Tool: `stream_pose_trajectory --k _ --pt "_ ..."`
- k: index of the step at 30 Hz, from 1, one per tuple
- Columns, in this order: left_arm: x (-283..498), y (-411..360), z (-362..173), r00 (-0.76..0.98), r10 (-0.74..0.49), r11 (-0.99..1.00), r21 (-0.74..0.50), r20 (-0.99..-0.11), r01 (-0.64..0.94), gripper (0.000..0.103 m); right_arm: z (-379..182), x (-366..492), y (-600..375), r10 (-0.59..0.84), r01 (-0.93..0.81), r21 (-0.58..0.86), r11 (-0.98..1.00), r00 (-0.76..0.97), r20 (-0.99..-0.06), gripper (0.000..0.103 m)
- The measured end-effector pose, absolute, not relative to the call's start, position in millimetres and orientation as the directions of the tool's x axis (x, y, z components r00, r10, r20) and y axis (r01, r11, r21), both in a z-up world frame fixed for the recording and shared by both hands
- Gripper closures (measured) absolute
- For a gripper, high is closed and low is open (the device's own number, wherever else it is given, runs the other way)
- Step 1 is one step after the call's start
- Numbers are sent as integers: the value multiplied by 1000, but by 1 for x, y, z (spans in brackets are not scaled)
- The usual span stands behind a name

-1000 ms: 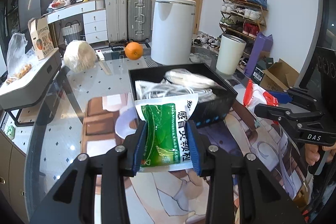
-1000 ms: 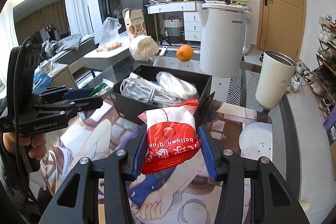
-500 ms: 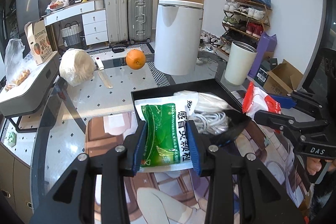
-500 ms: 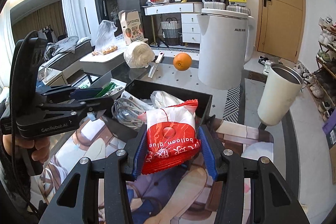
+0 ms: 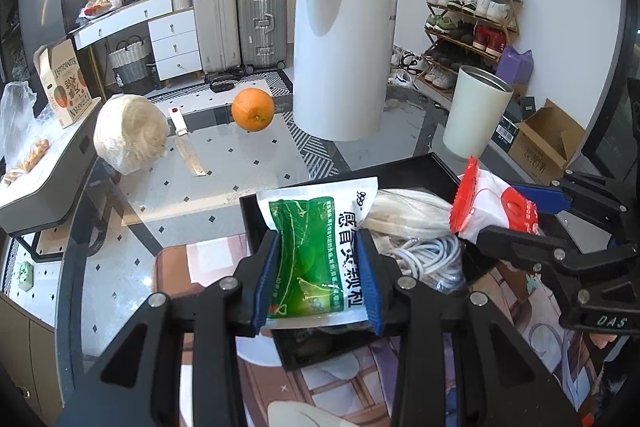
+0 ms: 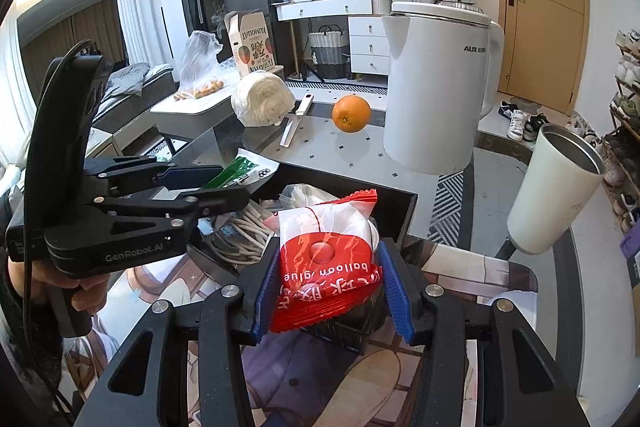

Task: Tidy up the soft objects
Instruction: 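Carry the green sachet and red bag over the black box with both grippers, then open both grippers to drop the sachet and red bag into the box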

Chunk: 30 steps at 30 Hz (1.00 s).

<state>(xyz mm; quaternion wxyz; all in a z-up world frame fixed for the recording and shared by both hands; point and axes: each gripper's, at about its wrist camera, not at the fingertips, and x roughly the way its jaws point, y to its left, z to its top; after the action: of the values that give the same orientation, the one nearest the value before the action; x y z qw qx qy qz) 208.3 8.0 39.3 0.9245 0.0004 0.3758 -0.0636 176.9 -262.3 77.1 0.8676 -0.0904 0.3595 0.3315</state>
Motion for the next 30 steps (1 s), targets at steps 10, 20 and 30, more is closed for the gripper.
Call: stream_pose_trajectory --k 10,20,30 --pt "228 4 31 684 -108 992 -28 -722 127 67 62 193 -249 500 -654 77 752 491 -713 55" --pt "238 -1 21 668 -114 989 -23 -735 144 67 54 205 -241 498 -663 81 744 469 -729 55" --pt "229 1 26 685 -112 990 -18 -720 142 46 65 199 -246 504 -668 63 742 494 -708 47"
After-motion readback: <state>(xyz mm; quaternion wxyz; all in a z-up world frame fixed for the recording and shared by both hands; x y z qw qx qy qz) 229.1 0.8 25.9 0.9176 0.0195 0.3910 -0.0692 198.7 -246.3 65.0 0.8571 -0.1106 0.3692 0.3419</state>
